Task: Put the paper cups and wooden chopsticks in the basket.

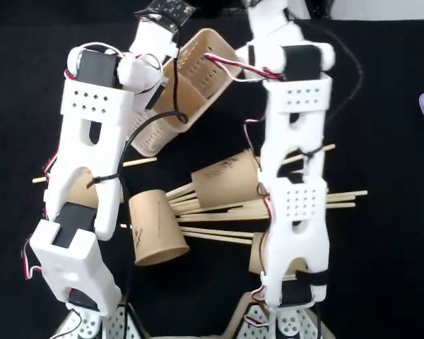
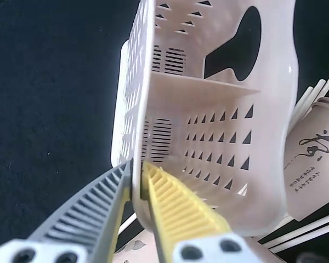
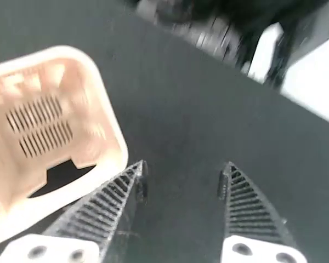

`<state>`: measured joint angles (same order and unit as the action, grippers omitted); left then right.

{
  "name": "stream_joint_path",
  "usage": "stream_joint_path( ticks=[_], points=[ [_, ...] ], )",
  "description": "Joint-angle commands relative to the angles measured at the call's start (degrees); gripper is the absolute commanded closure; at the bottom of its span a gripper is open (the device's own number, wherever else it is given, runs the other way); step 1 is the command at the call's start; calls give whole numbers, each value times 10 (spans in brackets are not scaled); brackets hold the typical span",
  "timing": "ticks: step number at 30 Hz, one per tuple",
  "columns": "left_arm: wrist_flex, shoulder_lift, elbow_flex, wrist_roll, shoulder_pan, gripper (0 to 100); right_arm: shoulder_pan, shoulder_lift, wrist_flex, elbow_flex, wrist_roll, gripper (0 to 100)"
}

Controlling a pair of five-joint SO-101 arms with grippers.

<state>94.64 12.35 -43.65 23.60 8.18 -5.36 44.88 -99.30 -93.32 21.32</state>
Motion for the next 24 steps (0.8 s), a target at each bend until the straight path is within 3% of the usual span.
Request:
stream_joint_path(
  ticks=[1, 15, 24],
  points=[
    [-1, -13, -10, -6, -3, 970, -6, -69, -20, -9, -18, 772],
    [0, -12, -10, -14, 0, 970, -47, -218, -8, 268, -28, 773],
    [-1, -12, -10, -18, 13, 970, -61, -219, 26, 315, 4, 776]
  ],
)
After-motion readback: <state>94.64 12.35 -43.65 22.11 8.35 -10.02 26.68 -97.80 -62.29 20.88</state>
